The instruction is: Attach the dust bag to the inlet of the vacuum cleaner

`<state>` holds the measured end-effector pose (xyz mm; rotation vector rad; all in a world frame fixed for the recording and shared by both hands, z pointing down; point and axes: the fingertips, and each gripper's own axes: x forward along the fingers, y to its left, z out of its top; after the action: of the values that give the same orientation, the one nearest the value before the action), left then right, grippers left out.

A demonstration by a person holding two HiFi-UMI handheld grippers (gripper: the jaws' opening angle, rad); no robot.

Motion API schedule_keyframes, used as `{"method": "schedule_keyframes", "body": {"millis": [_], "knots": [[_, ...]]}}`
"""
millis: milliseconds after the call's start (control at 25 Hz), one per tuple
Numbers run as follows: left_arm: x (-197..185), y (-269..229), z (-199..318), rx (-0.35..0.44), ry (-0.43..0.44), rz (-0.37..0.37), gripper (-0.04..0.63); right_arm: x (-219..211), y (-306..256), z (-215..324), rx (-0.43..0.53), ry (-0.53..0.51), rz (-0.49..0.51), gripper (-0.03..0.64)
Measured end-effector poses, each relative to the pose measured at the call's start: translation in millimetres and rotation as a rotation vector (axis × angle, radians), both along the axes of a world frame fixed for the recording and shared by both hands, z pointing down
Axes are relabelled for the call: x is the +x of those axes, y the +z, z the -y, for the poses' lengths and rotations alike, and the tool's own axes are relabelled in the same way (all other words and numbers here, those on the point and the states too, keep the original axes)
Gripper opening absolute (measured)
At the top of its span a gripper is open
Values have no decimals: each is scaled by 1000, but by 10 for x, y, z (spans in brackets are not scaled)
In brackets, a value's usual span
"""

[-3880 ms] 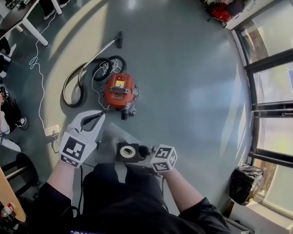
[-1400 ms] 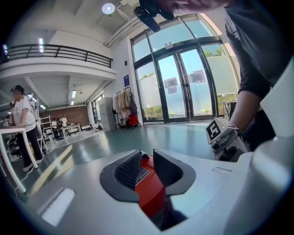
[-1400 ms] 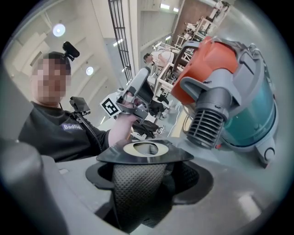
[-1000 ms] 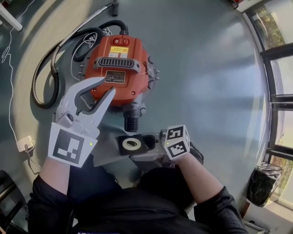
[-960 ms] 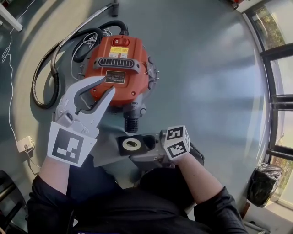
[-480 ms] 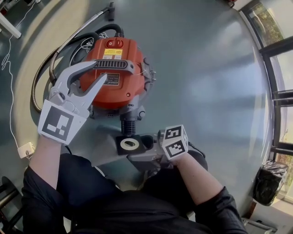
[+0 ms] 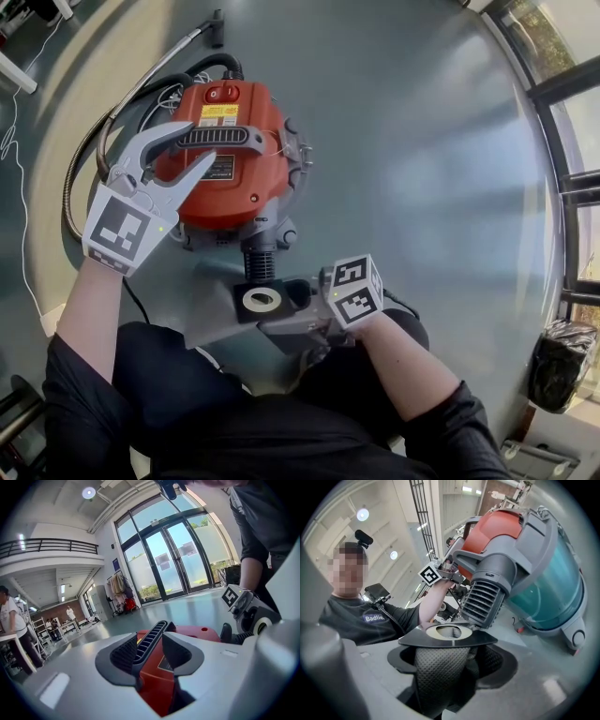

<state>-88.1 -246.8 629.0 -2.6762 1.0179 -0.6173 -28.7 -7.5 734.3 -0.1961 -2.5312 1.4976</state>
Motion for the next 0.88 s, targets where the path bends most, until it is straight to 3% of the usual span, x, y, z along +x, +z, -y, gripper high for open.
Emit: {"method": "schedule_keyframes", "body": {"millis": [480,720,880], "knots": [[4,41,38,31,95,10,196,-23,46,44,14,-3,-8,310],[27,47,51,54,154,107,215,-33,82,61,1,8,-13,310],[69,152,35,34,256,215,218,-17,80,100,-63,34,0,310]]}}
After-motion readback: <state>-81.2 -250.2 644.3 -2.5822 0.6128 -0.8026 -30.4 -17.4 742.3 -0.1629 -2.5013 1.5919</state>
